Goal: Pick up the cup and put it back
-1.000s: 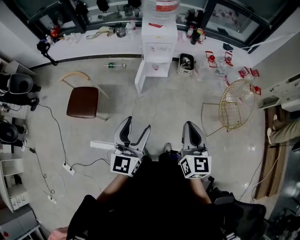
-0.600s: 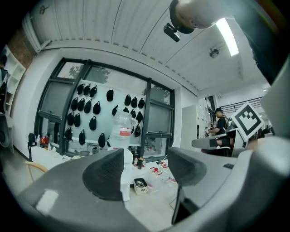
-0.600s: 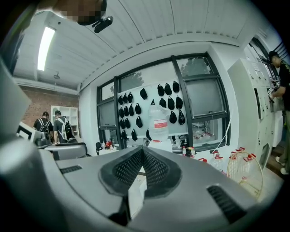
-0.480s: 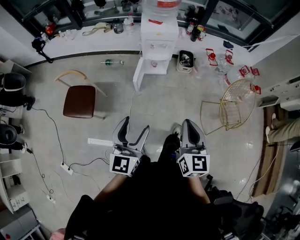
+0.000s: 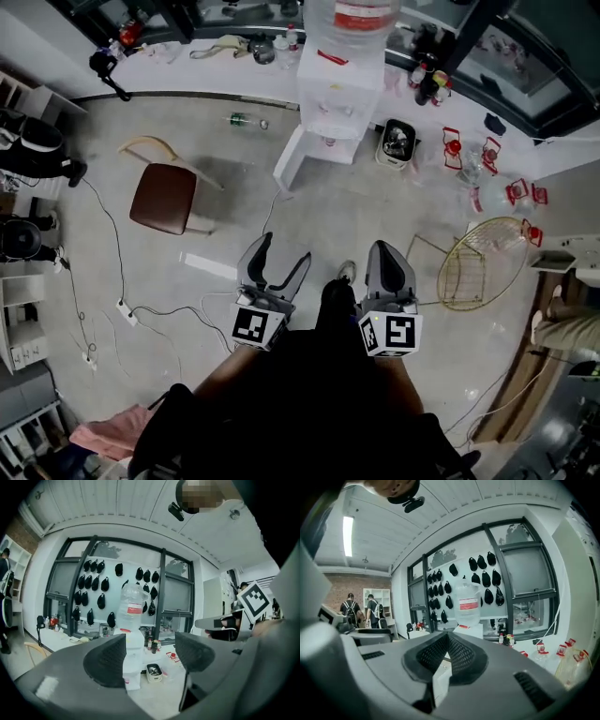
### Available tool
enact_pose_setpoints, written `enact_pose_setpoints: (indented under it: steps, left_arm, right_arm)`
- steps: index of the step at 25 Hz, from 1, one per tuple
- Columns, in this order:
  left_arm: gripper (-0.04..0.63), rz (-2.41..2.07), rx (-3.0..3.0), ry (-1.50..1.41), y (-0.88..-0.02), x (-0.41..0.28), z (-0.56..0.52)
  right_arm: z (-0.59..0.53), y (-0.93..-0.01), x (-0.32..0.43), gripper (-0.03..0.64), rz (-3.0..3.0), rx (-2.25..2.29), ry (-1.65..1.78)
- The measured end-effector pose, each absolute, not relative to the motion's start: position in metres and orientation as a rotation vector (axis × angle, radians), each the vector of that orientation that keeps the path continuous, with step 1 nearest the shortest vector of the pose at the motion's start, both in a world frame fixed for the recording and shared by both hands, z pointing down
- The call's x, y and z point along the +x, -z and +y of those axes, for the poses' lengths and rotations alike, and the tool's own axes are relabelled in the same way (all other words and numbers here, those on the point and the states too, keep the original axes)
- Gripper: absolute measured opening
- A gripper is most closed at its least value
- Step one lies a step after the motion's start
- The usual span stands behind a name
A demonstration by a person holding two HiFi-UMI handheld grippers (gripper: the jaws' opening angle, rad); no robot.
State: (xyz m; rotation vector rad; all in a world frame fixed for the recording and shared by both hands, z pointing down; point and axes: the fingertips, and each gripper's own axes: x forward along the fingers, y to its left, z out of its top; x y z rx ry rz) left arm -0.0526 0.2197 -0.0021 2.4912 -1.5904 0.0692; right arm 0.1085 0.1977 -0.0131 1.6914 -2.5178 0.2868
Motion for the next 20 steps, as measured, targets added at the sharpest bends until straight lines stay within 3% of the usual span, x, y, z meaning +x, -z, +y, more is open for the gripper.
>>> enact_pose_setpoints:
  steps: [11, 20]
  left_arm:
    - [0.307, -1.754, 2.377, -0.1, -0.034, 0.005, 0.1]
    - [0.307, -1.764, 2.299, -0.148, -0.115, -0.011, 0.03]
  right_arm:
    - [0.047, -0.025, 0.164, -0.006, -2.578, 1.493, -0.272]
    - [-0.034, -0.099, 0.149, -0.006, -2.568, 1.481, -0.331]
